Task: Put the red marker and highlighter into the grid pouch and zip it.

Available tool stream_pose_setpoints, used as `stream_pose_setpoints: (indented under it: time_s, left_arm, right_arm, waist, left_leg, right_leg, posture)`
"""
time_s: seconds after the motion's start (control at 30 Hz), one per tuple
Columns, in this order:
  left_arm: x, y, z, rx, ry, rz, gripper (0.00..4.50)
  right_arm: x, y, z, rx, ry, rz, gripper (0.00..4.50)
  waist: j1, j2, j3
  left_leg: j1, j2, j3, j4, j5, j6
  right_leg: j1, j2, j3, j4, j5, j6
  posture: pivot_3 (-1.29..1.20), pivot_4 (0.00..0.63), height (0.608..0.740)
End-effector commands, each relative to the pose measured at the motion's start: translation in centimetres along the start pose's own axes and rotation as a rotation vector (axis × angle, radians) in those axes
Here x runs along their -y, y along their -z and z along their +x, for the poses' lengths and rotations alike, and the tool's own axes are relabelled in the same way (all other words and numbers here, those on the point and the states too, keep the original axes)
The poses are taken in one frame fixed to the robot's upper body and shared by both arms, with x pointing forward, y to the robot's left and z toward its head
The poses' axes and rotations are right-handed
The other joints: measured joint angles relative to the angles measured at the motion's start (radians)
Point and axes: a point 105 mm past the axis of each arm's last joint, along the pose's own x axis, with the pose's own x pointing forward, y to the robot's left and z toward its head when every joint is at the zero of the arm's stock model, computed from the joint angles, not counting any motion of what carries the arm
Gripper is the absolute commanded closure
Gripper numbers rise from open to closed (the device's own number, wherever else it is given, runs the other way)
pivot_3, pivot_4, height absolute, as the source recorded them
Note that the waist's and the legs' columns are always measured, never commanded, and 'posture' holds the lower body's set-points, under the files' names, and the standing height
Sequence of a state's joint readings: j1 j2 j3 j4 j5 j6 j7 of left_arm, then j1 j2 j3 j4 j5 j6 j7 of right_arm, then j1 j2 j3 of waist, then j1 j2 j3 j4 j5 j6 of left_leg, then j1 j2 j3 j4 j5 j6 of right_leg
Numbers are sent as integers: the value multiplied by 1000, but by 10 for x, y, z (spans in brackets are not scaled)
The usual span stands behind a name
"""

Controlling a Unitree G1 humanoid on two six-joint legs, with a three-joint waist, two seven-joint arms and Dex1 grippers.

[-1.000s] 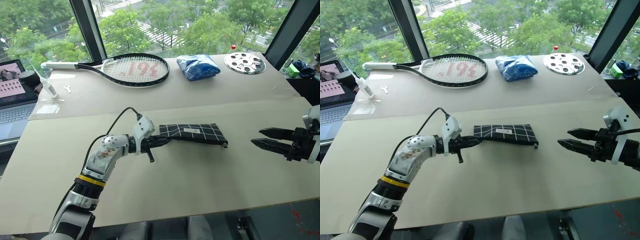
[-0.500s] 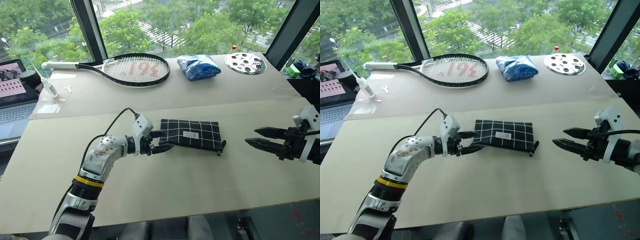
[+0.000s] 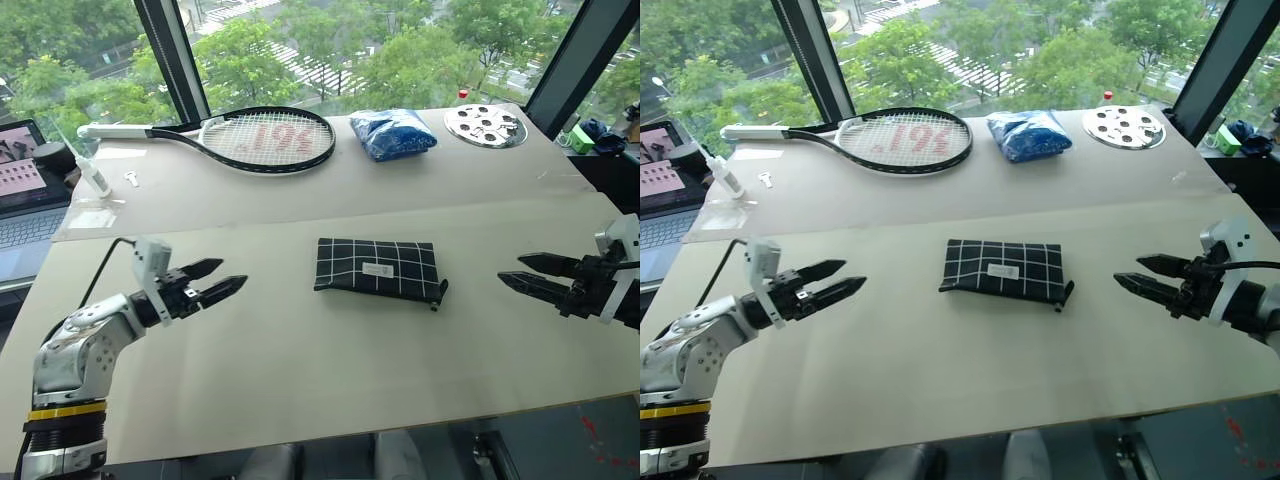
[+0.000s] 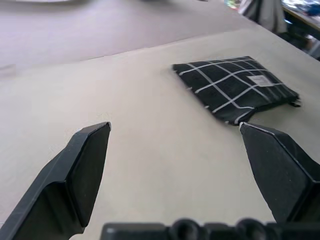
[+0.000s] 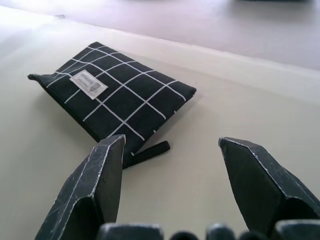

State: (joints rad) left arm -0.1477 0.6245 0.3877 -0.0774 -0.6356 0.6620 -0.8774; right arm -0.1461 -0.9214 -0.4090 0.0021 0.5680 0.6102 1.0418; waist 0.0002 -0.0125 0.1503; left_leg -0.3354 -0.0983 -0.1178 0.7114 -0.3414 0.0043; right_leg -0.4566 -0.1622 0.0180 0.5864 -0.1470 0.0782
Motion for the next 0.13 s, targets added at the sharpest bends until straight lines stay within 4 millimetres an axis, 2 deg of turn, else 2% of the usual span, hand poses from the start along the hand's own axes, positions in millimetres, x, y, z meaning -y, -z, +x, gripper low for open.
stream_pose_setpoints:
  time_s: [0.03,0.13]
  left_arm:
    - [-4,-15,-19,59,-48,3,7]
    - [-6,-11,-29,48,-99,-4,7]
  right_arm:
    - [4,-4,5,20,4,-30,1153]
    - [8,-1,11,26,6,-16,1153]
  waist:
    - [2,0,0]
    - [1,0,0]
  left_leg:
    - [0,1,0,0,0,0]
    - [0,2,1,0,0,0]
  right_leg:
    - [0,0,0,0,0,0]
    - [0,0,0,0,0,0]
  posture:
    - [0,150,740]
    - [0,150,740]
